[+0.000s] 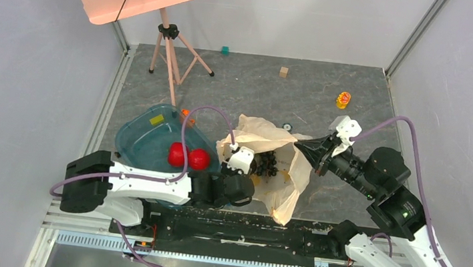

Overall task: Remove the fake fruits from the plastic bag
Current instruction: Adjust the plastic bag at the center of the board, then take out the fake fruit from the plastic bag.

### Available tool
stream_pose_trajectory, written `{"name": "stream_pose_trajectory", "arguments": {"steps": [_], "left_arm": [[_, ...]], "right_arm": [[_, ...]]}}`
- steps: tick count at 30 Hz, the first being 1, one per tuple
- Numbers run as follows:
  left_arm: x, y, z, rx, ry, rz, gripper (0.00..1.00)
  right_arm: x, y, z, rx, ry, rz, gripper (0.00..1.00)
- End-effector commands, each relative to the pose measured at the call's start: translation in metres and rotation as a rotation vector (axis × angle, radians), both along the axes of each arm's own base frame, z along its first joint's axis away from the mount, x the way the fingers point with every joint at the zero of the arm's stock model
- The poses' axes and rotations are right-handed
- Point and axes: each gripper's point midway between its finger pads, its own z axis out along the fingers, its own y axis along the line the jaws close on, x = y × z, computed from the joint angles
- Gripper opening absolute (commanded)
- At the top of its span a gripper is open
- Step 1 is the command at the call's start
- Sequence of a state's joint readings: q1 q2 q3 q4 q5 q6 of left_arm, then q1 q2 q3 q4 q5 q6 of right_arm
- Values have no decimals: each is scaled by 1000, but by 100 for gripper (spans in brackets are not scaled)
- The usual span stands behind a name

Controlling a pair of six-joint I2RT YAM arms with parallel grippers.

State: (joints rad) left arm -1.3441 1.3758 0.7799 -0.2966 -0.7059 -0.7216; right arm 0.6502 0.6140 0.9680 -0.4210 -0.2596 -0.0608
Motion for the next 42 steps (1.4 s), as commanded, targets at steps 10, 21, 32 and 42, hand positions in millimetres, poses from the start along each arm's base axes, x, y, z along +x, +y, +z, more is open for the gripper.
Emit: {"name": "stream_pose_trajectory", "arguments": {"steps": [10,21,32,42], "left_arm": [[20,-11,44,-100,-115,88,72],[30,-77,59,-183,-120,-19,77],[89,-39,13,-88,-46,148,83],[97,-29,-13,-25,-4,182,91]], "right_arm": [[-4,3,-8,4,5,30,0],[-4,3,-13,2,18,26,0],[-3,3,-19,-9,27,26,0],[-2,6,-19,-12,33,34,0]]}}
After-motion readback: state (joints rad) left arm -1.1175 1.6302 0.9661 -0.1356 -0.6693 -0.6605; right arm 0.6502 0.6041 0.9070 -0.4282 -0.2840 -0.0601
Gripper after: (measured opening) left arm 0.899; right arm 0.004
